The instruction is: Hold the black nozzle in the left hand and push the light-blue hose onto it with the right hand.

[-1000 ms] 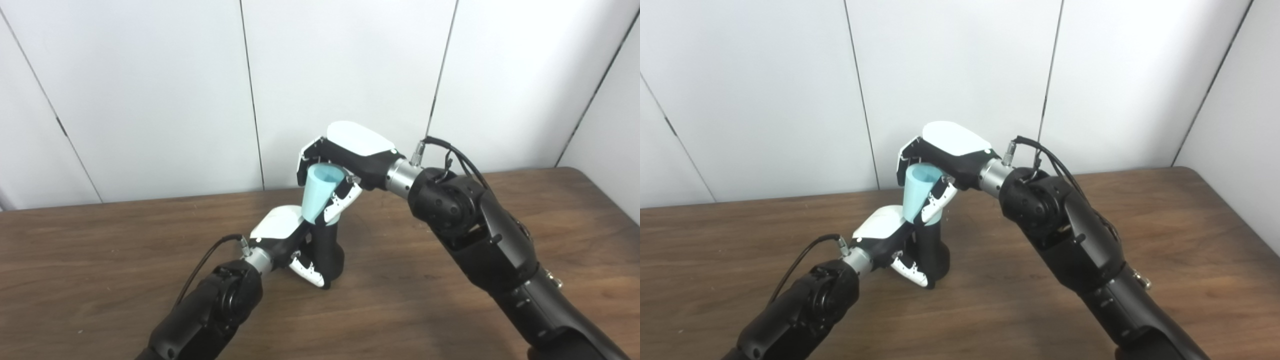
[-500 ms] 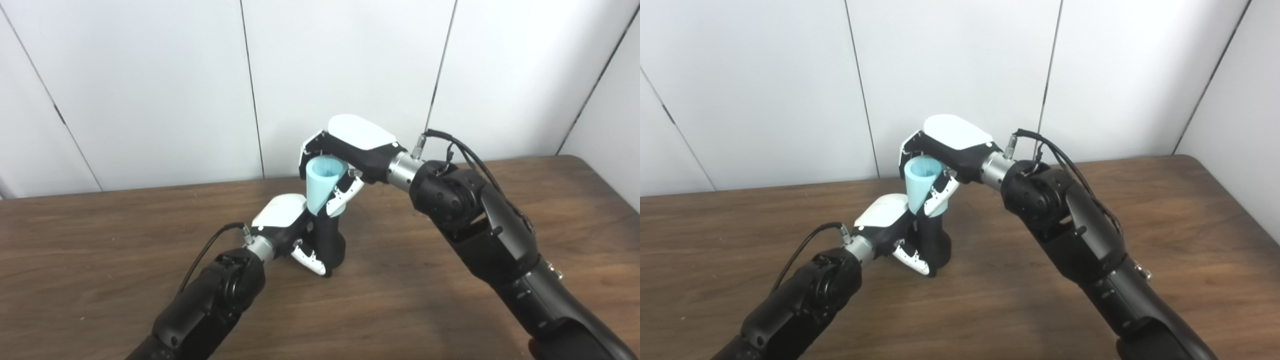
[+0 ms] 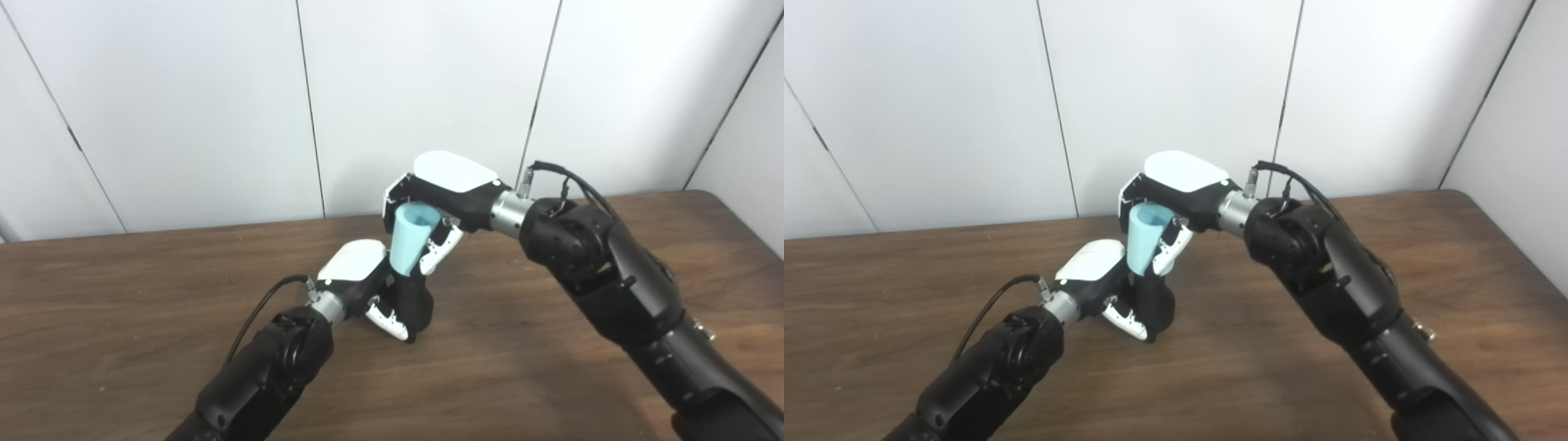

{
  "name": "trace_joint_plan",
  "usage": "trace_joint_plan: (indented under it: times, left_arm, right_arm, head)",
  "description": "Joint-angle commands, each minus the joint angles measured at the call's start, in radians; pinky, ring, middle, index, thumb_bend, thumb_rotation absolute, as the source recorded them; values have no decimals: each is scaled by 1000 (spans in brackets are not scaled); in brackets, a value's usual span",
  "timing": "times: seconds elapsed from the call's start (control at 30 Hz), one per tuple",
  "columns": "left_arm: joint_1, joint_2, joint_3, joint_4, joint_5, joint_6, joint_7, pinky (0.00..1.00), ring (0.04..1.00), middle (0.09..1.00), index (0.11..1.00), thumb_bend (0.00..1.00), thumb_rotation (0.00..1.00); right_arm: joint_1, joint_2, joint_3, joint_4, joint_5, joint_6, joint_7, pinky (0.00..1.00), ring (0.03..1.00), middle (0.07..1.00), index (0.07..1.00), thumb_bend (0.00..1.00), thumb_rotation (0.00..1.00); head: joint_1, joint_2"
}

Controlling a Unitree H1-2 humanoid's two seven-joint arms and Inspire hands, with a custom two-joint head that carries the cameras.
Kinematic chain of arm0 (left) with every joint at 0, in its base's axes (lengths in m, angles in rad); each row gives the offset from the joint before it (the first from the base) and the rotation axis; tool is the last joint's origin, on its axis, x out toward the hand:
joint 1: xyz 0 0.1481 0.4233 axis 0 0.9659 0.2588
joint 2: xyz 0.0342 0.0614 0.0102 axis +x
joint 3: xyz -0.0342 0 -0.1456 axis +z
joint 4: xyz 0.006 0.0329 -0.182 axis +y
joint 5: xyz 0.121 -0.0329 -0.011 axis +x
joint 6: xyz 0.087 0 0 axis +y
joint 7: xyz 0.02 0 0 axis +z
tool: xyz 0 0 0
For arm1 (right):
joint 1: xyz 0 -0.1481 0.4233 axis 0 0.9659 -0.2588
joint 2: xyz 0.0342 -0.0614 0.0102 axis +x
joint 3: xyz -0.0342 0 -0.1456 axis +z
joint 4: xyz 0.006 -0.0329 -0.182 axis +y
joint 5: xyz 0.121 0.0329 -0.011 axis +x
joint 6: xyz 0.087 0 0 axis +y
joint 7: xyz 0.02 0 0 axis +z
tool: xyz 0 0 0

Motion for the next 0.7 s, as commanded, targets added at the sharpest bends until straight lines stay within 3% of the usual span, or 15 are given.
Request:
trace_joint_plan:
  times: [0.0,0.37,0.67]
  left_arm:
    - [115,23,-65,65,32,49,-145,425,447,440,484,527,0]
    - [98,22,-50,67,35,57,-145,524,479,442,490,527,0]
    - [86,15,-41,90,41,58,-130,439,442,420,493,526,0]
  right_arm:
    - [-23,-52,-24,-27,0,-5,17,402,439,481,480,504,0]
    - [25,-8,-4,-7,-1,-3,-20,359,427,483,502,502,0]
    - [68,11,31,6,-9,-31,-47,369,413,471,513,501,0]
  head:
    - [-1,2]
    - [-4,14]
    - [4,17]
